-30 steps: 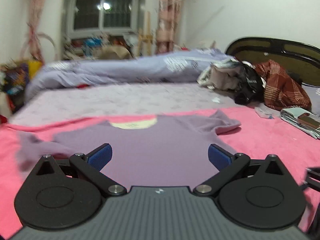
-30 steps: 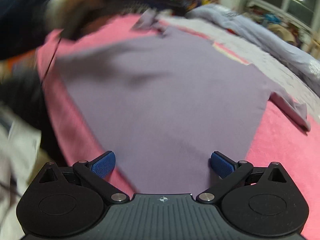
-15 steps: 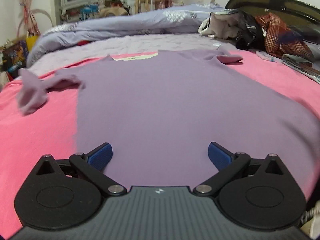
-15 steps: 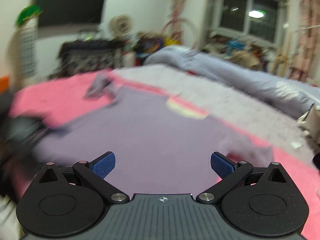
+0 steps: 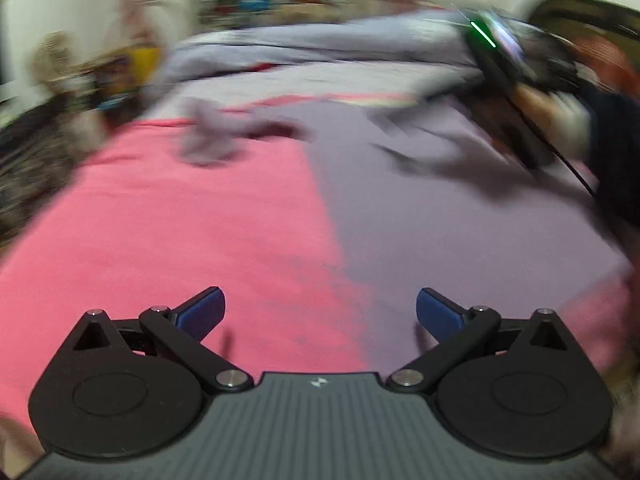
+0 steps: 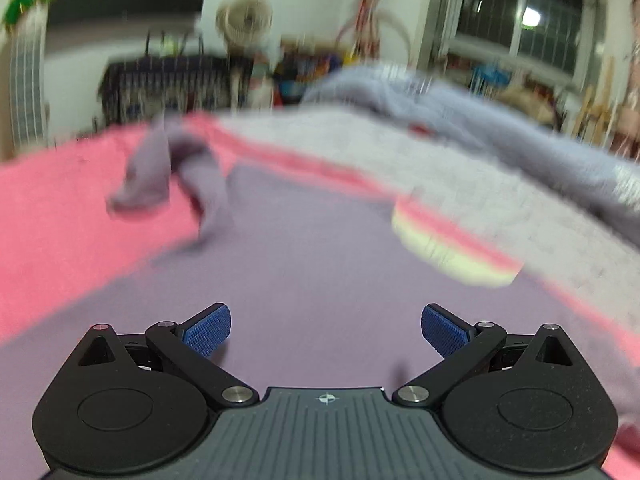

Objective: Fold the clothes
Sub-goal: 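Move both grippers toward the shirt hem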

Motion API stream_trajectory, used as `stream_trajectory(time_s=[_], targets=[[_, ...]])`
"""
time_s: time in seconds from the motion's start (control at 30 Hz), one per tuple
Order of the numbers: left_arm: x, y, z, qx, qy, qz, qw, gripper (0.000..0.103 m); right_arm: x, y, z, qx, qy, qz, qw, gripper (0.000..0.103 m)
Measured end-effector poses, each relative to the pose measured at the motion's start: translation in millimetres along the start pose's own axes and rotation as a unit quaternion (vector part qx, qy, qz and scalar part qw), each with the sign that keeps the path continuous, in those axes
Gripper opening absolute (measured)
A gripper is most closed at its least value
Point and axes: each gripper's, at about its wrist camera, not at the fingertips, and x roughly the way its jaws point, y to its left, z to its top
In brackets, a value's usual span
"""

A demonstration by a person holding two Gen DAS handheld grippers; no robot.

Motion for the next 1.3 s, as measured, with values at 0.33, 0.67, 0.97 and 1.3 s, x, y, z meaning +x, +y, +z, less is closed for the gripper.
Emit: stream_trajectory(time_s=[0.33,0.67,0.97,1.3], targets=[[161.9,42.7,149.8,-0.090,-0.003,0.131,0.9873,0.103,4.6,7.5,-10.3,0.022,0.014,-0.014,1.000,0.103],[234.6,91.5,141.3,-0.136,0.109,0.122,0.9772,0.036,9.1,-12.8,-14.3,0.084,0.031,0.022,0.996,0.103],[170.3,208.6,144.2,-0.231,0.077,0.215,0.9458,0.017,8.6,-9.9,-13.8,0.085,0.032,0.016,0.996,0.103],[155.0,250.7,134.7,-0.299,0.108,0.217,0.9231,0.021,9.7,-10.8,-8.5,0.086,0.044,0.017,0.995,0.103]])
